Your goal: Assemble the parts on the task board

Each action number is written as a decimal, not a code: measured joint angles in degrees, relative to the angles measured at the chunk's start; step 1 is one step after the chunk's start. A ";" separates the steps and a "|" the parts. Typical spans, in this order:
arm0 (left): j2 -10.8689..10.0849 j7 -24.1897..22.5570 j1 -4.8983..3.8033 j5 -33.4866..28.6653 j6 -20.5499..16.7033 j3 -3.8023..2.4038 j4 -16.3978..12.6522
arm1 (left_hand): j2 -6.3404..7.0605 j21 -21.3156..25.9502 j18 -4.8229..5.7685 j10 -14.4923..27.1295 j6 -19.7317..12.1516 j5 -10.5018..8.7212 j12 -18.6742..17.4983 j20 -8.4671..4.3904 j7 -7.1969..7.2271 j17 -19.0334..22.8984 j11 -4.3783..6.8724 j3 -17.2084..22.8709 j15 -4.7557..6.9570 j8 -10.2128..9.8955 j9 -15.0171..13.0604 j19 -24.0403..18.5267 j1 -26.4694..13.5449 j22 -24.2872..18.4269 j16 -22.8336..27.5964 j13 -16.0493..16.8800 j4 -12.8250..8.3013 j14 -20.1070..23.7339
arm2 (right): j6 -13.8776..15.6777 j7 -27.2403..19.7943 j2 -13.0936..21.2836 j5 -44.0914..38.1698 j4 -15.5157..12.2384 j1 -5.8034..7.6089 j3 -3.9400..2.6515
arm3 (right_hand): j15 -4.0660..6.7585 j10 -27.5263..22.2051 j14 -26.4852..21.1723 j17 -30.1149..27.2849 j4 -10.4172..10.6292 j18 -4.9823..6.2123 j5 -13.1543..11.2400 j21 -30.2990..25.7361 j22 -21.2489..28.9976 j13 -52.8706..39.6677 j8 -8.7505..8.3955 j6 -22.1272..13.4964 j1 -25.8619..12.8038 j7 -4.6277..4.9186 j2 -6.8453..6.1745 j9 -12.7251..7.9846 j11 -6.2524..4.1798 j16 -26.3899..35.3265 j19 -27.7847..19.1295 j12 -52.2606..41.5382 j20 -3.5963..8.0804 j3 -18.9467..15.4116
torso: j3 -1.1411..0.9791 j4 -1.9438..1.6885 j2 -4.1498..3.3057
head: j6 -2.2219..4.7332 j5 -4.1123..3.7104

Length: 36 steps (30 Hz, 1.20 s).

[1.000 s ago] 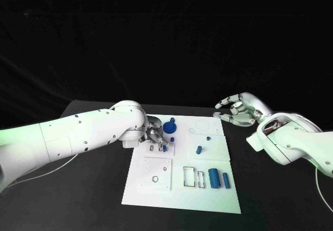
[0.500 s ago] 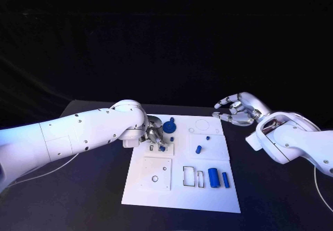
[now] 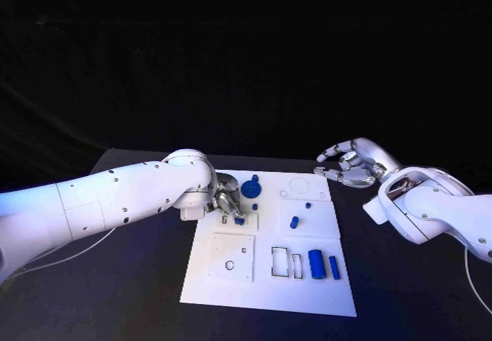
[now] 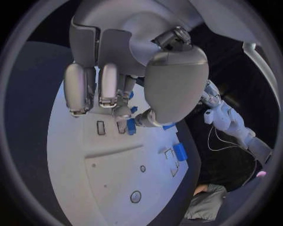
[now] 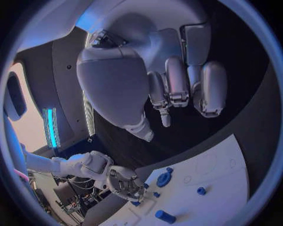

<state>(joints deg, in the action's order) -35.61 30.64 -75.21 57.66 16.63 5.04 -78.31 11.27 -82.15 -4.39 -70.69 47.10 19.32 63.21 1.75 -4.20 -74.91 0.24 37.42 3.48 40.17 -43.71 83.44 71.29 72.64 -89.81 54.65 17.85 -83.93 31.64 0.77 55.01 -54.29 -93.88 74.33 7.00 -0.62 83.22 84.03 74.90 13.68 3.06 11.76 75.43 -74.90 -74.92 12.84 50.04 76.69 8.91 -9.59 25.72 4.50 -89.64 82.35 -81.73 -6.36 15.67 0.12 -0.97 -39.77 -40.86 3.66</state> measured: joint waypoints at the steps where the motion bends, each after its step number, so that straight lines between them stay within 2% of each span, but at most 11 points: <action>1: -0.23 -0.01 0.00 -0.32 -0.10 -0.01 -0.18 | -0.10 0.00 0.00 -0.31 0.00 0.00 0.00 0.00 0.00 0.00 0.05 0.00 0.00 0.00 -0.15 0.00 -0.14 0.07 0.00 0.19 0.00 0.00 | 0.00 0.00 0.02 0.00 0.00 0.00 0.00 | 0.00 0.00 0.00 0.00 0.00 0.00 0.00 0.00 0.00 0.00 0.00 0.00 0.00 0.00 0.00 0.00 0.00 0.00 0.00 0.00 0.00 0.00 | -0.01 0.00 0.00 | 0.01 0.02; 3: -0.87 -0.04 0.00 -1.11 -0.56 -0.08 -0.77 | 0.15 0.00 0.00 -0.42 0.00 0.64 0.52 0.00 0.00 0.00 -0.05 0.00 0.00 0.01 -0.31 0.00 -0.54 0.13 0.00 0.57 0.00 0.00 | 0.01 0.00 0.06 0.00 0.00 0.00 0.00 | 0.00 0.00 0.00 0.00 0.00 0.00 0.16 0.00 0.00 0.00 0.00 0.00 0.00 0.00 0.00 0.00 0.00 0.00 0.00 0.00 0.00 0.00 | 0.00 -0.03 0.01 | 0.04 0.03; 5: -1.43 -0.06 0.00 -1.76 -1.15 -0.14 -1.33 | 0.19 0.00 0.00 -0.73 0.00 0.87 0.72 0.00 0.00 0.00 0.08 1.45 0.00 0.08 -0.58 0.00 -1.04 0.20 0.00 0.89 -1.45 0.00 | 0.02 0.00 0.11 0.00 0.00 0.00 0.00 | 0.00 0.00 0.00 0.00 0.00 0.00 0.21 0.00 0.00 0.00 0.00 0.00 0.00 0.00 0.00 0.00 0.00 0.00 0.00 0.00 0.00 0.00 | -0.01 -0.06 0.00 | 0.05 0.03; 12: -3.19 -0.17 0.12 -2.92 -4.69 -0.24 -3.70 | 0.76 -0.39 0.00 -2.08 0.88 1.56 2.11 -0.21 0.24 0.00 0.40 1.33 0.34 0.44 -1.09 0.21 -1.62 0.86 0.00 2.49 -1.57 -0.06 | 0.05 -0.02 0.33 0.00 -0.04 0.00 0.00 | 0.00 0.00 0.00 0.05 0.00 0.00 0.21 0.00 -0.05 0.00 0.00 0.00 0.00 0.00 0.00 0.04 0.00 0.00 0.00 0.00 0.00 0.00 | -0.04 -0.15 -0.01 | 0.07 0.05; 13: -3.46 -0.20 0.19 -2.91 -5.49 -0.24 -4.12 | 1.03 -0.39 0.07 -2.50 1.08 1.89 2.36 -0.21 0.43 0.00 0.46 1.26 0.40 0.44 -1.27 0.21 -1.88 1.03 0.00 2.75 -1.76 0.00 | 0.06 -0.04 0.38 0.01 -0.05 0.00 0.00 | 0.00 0.00 0.00 0.05 0.00 0.00 0.21 0.00 -0.04 0.00 0.00 0.00 0.00 0.00 0.00 0.04 0.00 0.00 0.00 0.00 0.00 0.00 | -0.04 -0.15 -0.01 | 0.04 0.05; 15: -3.87 -0.24 0.38 -2.72 -6.73 -0.24 -4.83 | 1.32 -0.66 0.91 -2.76 1.41 2.21 2.64 -0.21 0.54 0.00 0.68 1.26 0.40 0.45 -1.41 0.21 -2.18 1.29 0.00 3.17 -1.76 0.00 | 0.07 -0.05 0.45 0.01 -0.05 0.00 0.00 | 0.00 0.00 0.00 0.05 0.00 0.00 0.21 0.00 -0.04 0.00 0.00 0.00 0.00 0.00 0.00 0.04 0.00 0.00 0.00 0.00 0.00 0.00 | -0.04 -0.16 -0.04 | 0.01 0.05; 18: -4.43 -0.34 0.90 -1.84 -8.75 -0.22 -5.79 | 1.62 -0.66 0.91 -3.16 1.82 2.66 2.86 -0.41 0.74 0.00 0.68 1.26 0.51 0.45 -1.67 0.41 -2.48 1.56 0.00 3.58 -1.76 -0.11 | 0.08 -0.07 0.58 0.02 -0.06 0.00 0.00 | 0.00 0.00 0.00 0.05 0.00 0.00 0.21 0.00 -0.04 0.01 0.00 0.00 0.00 0.00 0.00 0.04 0.00 0.00 0.00 0.00 0.00 0.00 | -0.03 -0.18 -0.06 | 0.00 0.26; 27: -4.74 -0.48 2.36 2.90 -12.94 -0.10 -6.58 | 2.09 -0.88 0.90 -3.67 2.31 3.28 3.08 -0.41 0.83 0.01 0.78 1.42 0.81 0.44 -1.77 0.41 -2.94 2.12 0.00 4.07 -1.92 -0.01 | 0.13 -0.11 0.76 -0.05 -0.11 0.00 0.00 | 0.00 0.00 0.00 0.04 0.00 0.00 0.21 0.00 -0.03 0.01 0.00 0.00 0.00 0.00 0.00 0.04 0.00 0.00 0.00 0.00 0.00 0.00 | 0.08 -0.15 -0.04 | 0.13 0.53; 36: -4.32 -0.49 2.94 6.56 -14.67 -0.05 -6.26 | 2.31 -0.88 0.90 -3.87 2.70 3.72 3.35 -0.41 0.84 0.01 0.98 1.51 0.81 0.44 -1.89 0.41 -3.17 2.19 0.00 4.27 -2.00 -0.01 | 0.20 -0.12 0.78 -0.26 -0.15 0.00 0.01 | 0.00 0.00 0.00 0.04 0.00 0.00 0.21 0.00 -0.03 0.01 0.00 0.21 0.00 0.21 0.00 0.03 0.00 0.00 -0.21 0.00 0.21 0.00 | 0.10 -0.09 -0.06 | 0.06 0.65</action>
<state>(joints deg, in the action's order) -39.93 30.15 -72.27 64.22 1.96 4.99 -84.57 13.58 -83.04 -3.49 -74.56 49.81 23.04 66.56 1.34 -3.37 -74.91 1.22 38.92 4.30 40.61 -45.60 83.85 68.12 74.83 -89.81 58.92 15.85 -83.95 31.84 0.65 55.79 -54.55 -94.03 74.33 7.01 -0.62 83.22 84.03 74.94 13.68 3.06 11.97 75.44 -74.93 -74.91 12.84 50.25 76.69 9.13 -9.59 25.75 4.51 -89.64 82.14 -81.73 -6.15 15.68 0.23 -1.06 -39.83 -40.80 4.31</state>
